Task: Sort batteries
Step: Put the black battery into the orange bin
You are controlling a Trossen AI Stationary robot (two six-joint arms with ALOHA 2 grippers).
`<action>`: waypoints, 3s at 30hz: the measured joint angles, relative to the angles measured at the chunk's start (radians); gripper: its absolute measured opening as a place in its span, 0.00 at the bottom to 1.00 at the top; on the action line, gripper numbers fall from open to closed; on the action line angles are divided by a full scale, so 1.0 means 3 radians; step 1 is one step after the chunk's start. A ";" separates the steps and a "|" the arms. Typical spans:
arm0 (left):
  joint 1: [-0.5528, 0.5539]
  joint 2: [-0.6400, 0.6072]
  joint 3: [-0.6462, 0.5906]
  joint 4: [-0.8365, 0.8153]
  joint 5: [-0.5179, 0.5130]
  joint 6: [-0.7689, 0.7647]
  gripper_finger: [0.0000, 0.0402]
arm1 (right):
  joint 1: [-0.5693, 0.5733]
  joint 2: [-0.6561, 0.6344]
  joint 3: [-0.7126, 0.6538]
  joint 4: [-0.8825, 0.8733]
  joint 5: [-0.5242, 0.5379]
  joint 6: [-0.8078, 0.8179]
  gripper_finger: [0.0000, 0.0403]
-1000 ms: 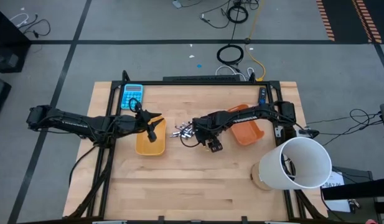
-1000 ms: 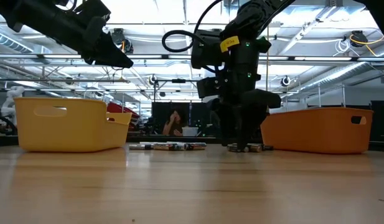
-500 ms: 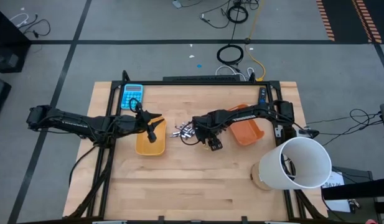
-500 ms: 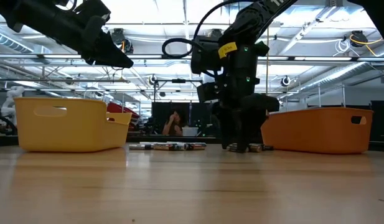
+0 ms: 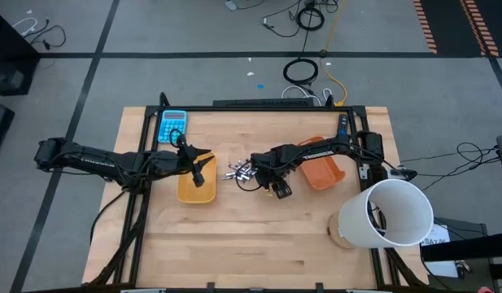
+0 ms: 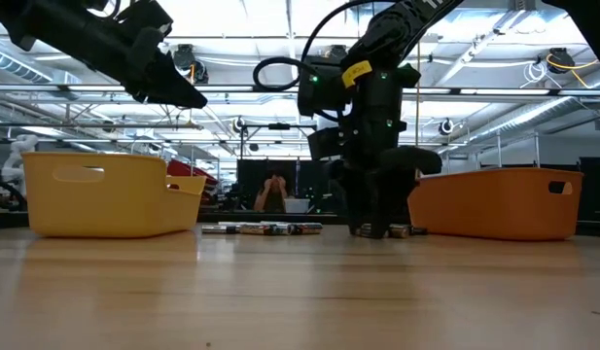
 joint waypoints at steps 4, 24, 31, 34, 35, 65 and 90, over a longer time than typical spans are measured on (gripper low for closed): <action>0.0000 0.0000 0.0000 0.0000 0.0000 0.0001 0.30 | 0.0000 0.0003 -0.0001 0.0014 0.0002 -0.0037 0.48; 0.0000 0.0000 0.0000 0.0003 -0.0006 0.0001 0.30 | 0.0001 0.0005 -0.0008 0.0041 0.0016 -0.0073 0.40; 0.0001 0.0000 0.0000 0.0014 -0.0024 0.0001 0.30 | -0.0033 -0.0130 0.0125 -0.0151 0.0087 -0.0064 0.40; 0.0001 0.0000 0.0000 0.0011 -0.0024 -0.0005 0.30 | -0.0079 -0.0246 0.0196 -0.0198 0.0089 -0.0066 0.40; 0.0001 0.0000 0.0000 0.0013 -0.0024 -0.0005 0.30 | -0.0090 -0.0270 0.0201 -0.0237 0.0093 -0.0066 0.40; 0.0001 0.0000 0.0000 0.0019 0.0010 -0.0092 0.30 | -0.0619 -0.1189 0.0192 -0.1765 0.0723 0.0838 0.83; 0.0001 0.0000 0.0000 0.0035 0.0008 -0.0155 0.30 | -0.0028 -0.0889 0.0193 -0.0691 0.0802 0.0307 0.80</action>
